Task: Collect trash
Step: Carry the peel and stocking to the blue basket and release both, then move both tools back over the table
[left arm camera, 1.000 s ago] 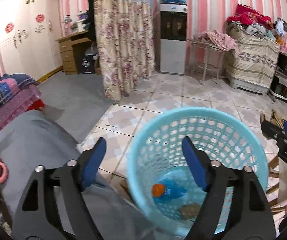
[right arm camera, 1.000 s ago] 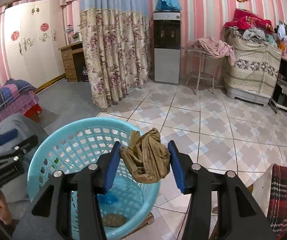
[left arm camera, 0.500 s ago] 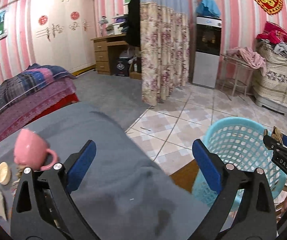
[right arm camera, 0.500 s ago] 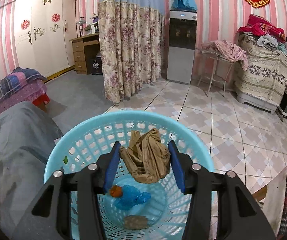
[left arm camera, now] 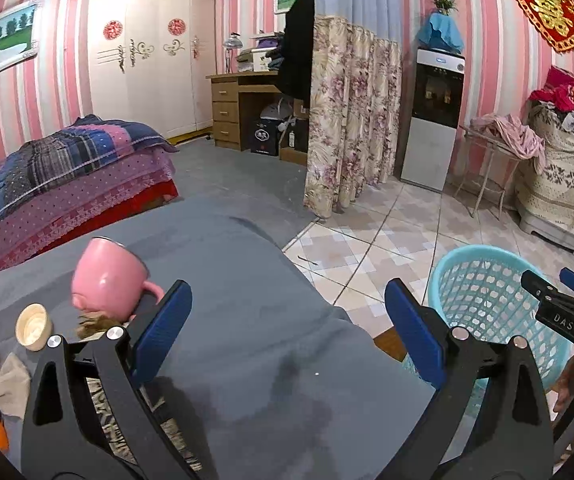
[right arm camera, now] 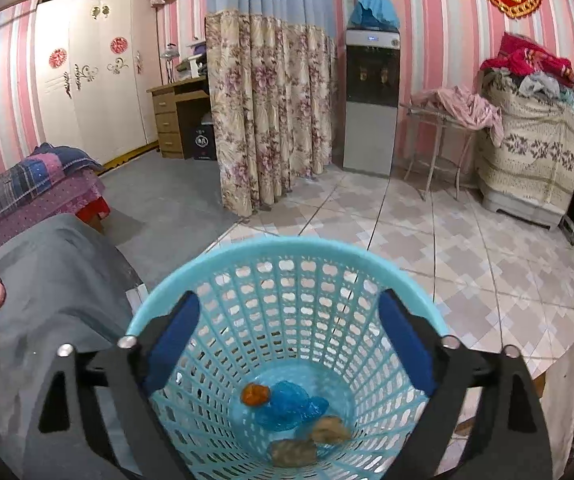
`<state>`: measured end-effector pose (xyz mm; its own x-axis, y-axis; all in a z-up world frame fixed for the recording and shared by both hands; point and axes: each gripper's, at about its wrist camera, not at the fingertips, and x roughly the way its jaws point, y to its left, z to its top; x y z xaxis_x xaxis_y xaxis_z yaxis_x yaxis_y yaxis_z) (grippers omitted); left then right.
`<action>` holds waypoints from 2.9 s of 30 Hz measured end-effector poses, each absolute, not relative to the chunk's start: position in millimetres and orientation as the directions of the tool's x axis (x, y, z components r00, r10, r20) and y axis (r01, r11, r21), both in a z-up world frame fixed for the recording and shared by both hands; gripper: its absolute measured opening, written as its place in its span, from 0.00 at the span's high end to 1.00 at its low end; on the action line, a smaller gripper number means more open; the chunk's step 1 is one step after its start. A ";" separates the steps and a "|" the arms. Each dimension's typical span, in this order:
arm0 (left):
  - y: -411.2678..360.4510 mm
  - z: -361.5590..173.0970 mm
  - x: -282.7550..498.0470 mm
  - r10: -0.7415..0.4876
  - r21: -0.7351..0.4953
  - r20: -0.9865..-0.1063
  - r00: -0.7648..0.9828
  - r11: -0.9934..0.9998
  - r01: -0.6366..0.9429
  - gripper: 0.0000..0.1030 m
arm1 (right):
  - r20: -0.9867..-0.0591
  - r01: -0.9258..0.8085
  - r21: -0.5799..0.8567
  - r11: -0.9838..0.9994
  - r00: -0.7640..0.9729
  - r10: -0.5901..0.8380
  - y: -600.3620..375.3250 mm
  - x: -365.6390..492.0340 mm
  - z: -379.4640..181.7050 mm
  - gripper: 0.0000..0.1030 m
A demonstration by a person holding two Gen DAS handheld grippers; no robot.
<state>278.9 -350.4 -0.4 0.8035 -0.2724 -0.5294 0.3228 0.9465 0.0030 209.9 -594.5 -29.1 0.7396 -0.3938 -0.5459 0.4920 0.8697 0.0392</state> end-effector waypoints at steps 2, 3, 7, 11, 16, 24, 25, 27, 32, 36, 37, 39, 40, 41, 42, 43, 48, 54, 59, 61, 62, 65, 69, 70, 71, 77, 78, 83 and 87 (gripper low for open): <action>-343.1 5.7 273.9 -0.265 0.002 -0.520 0.812 0.950 0.311 0.08 | -0.534 0.490 0.037 0.871 0.747 -0.398 -589.4 207.7 -23.5 0.07; -338.5 8.6 271.1 -0.258 0.002 -0.514 0.818 0.953 0.302 0.06 | -0.529 0.487 0.038 0.872 0.751 -0.396 -587.5 206.9 -20.9 0.05; -319.6 16.2 259.6 -0.242 0.000 -0.501 0.831 0.960 0.280 0.06 | -0.509 0.484 0.024 0.875 0.759 -0.406 -572.9 204.0 -10.0 0.04; -297.2 18.0 246.5 -0.209 0.011 -0.499 0.841 0.969 0.248 0.05 | -0.494 0.475 0.038 0.879 0.774 -0.397 -554.8 198.7 0.9 0.04; -267.2 13.7 232.8 -0.174 0.002 -0.513 0.841 0.979 0.204 0.06 | -0.484 0.438 0.041 0.898 0.795 -0.365 -522.4 192.0 9.1 0.04; -202.5 4.3 210.9 -0.105 -0.024 -0.542 0.834 0.994 0.110 0.05 | -0.496 0.301 0.052 0.952 0.836 -0.237 -448.5 181.2 11.0 0.04; -191.7 3.6 206.8 -0.091 -0.024 -0.544 0.834 0.995 0.093 0.05 | -0.497 0.288 0.053 0.956 0.838 -0.225 -442.4 180.2 10.7 0.04; -176.4 3.0 199.3 -0.062 -0.012 -0.541 0.839 0.998 0.067 0.05 | -0.506 0.249 0.048 0.967 0.841 -0.191 -421.6 179.3 8.3 0.04; -138.9 1.6 182.0 0.002 0.021 -0.539 0.842 1.000 0.011 0.05 | -0.515 0.202 0.062 0.978 0.846 -0.142 -387.3 176.0 3.0 0.04; -104.3 -6.5 170.9 0.038 0.014 -0.554 0.832 0.999 -0.036 0.05 | -0.517 0.174 0.047 0.984 0.847 -0.125 -365.9 177.1 1.4 0.04; -98.8 -8.1 169.4 0.045 0.013 -0.557 0.829 0.999 -0.045 0.05 | -0.518 0.165 0.040 0.986 0.847 -0.121 -360.2 177.1 0.2 0.04; -85.7 -11.8 166.5 0.064 0.013 -0.563 0.824 0.998 -0.069 0.05 | -0.517 0.145 0.030 0.989 0.849 -0.109 -349.6 177.0 -1.8 0.04; -79.1 -14.1 165.0 0.073 0.013 -0.565 0.822 0.997 -0.080 0.05 | -0.516 0.140 0.025 0.990 0.850 -0.107 -346.5 177.0 -2.0 0.04; -71.4 -16.4 162.8 0.079 0.013 -0.566 0.821 0.996 -0.087 0.05 | -0.514 0.134 0.018 0.991 0.851 -0.106 -343.1 177.4 -2.2 0.04; -65.4 -18.5 161.3 0.083 0.014 -0.567 0.819 0.996 -0.091 0.05 | -0.515 0.130 0.015 0.991 0.851 -0.104 -343.1 178.4 -2.5 0.04; -60.1 -20.8 159.7 0.085 0.015 -0.569 0.818 0.996 -0.093 0.05 | -0.515 0.126 0.012 0.992 0.851 -0.102 -341.0 179.2 -3.2 0.04; -43.4 -33.1 156.2 0.102 0.032 -0.589 0.802 0.994 -0.103 0.06 | -0.526 0.104 0.017 0.994 0.847 -0.080 -334.9 183.9 -6.4 0.04; -28.0 -43.3 152.1 0.125 0.029 -0.593 0.796 0.991 -0.134 0.06 | -0.520 0.078 -0.013 0.997 0.851 -0.073 -318.2 185.1 -10.9 0.04; -18.9 -46.3 151.5 0.135 0.017 -0.581 0.802 0.988 -0.154 0.05 | -0.527 0.047 -0.048 0.998 0.847 -0.065 -305.6 187.8 -15.6 0.04; -13.9 -47.5 151.5 0.122 -0.011 -0.586 0.801 0.987 -0.158 0.06 | -0.536 0.030 -0.055 0.998 0.842 -0.055 -301.2 189.5 -18.3 0.04; -12.5 -47.4 152.0 0.117 -0.018 -0.589 0.800 0.987 -0.158 0.06 | -0.538 0.026 -0.057 0.998 0.841 -0.053 -299.5 189.9 -19.5 0.04; -9.0 -49.2 154.3 0.115 -0.011 -0.605 0.788 0.988 -0.152 0.06 | -0.549 0.019 -0.046 0.999 0.835 -0.041 -297.6 192.8 -23.4 0.04; -2.3 -51.4 153.6 0.124 -0.011 -0.606 0.786 0.986 -0.164 0.05 | -0.553 0.004 0.006 1.000 0.833 0.000 -297.8 195.8 -28.4 0.04; 0.2 -51.9 153.3 0.122 -0.021 -0.606 0.786 0.985 -0.170 0.05 | -0.549 0.003 0.000 1.000 0.836 -0.003 -296.4 195.5 -29.3 0.04; 2.7 -52.5 153.3 0.120 -0.030 -0.608 0.785 0.984 -0.174 0.05 | -0.551 0.002 -0.019 1.000 0.834 -0.012 -294.0 195.8 -30.1 0.04; 9.4 -61.5 156.9 0.113 -0.065 -0.635 0.764 0.978 -0.199 0.05 | -0.573 -0.006 -0.045 0.999 0.819 -0.021 -289.1 200.0 -29.8 0.04; 8.6 -62.5 157.3 0.115 -0.061 -0.639 0.760 0.978 -0.199 0.05 | -0.575 -0.004 -0.042 0.999 0.818 -0.021 -290.0 200.6 -30.1 0.04; 1.4 -62.8 155.1 0.121 -0.033 -0.635 0.763 0.982 -0.184 0.05 | -0.578 0.047 -0.080 0.996 0.812 -0.085 -294.2 206.0 -29.7 0.04; -2.7 -61.2 157.3 0.114 -0.024 -0.640 0.760 0.985 -0.169 0.05 | -0.590 0.066 -0.049 0.997 0.803 -0.082 -303.2 210.7 -31.9 0.04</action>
